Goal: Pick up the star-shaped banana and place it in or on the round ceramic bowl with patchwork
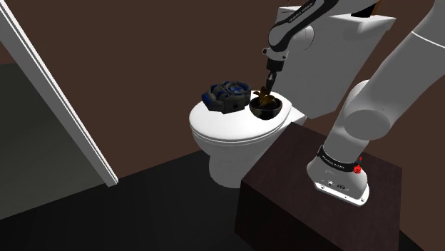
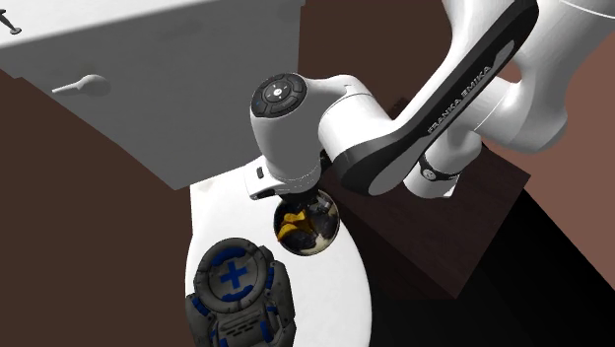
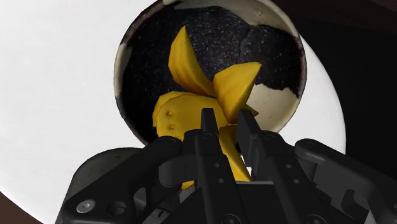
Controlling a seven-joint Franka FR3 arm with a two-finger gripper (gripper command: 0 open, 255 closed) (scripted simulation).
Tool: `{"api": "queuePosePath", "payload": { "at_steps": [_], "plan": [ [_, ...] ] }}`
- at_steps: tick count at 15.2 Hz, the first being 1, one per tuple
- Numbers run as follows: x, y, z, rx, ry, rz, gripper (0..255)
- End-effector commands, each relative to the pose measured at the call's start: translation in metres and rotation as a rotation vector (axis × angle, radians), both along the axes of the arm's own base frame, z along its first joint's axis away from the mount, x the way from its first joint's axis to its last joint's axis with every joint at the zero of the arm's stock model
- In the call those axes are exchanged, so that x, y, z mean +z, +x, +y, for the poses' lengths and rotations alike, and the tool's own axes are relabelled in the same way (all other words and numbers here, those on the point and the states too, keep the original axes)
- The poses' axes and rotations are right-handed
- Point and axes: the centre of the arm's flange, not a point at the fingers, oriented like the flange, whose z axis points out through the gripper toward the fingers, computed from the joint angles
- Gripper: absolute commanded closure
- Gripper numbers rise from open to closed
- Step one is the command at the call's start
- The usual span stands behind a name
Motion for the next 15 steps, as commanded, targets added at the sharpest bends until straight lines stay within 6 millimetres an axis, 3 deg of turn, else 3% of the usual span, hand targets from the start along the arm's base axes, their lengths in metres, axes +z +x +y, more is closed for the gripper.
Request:
{"api": "queuePosePath", "payload": {
  "at_steps": [1, 4, 5, 10, 14, 15],
  "plan": [
    [0.000, 0.000, 0.000, 0.000, 0.000, -0.001, 255],
    [0.000, 0.000, 0.000, 0.000, 0.000, -0.001, 255],
    [0.000, 0.000, 0.000, 0.000, 0.000, -0.001, 0],
    [0.000, 0.000, 0.000, 0.000, 0.000, -0.001, 0],
    [0.050, 0.000, -0.006, 0.000, 0.000, -0.001, 0],
    [0.050, 0.000, -0.006, 0.000, 0.000, -0.001, 0]
  ]
}}
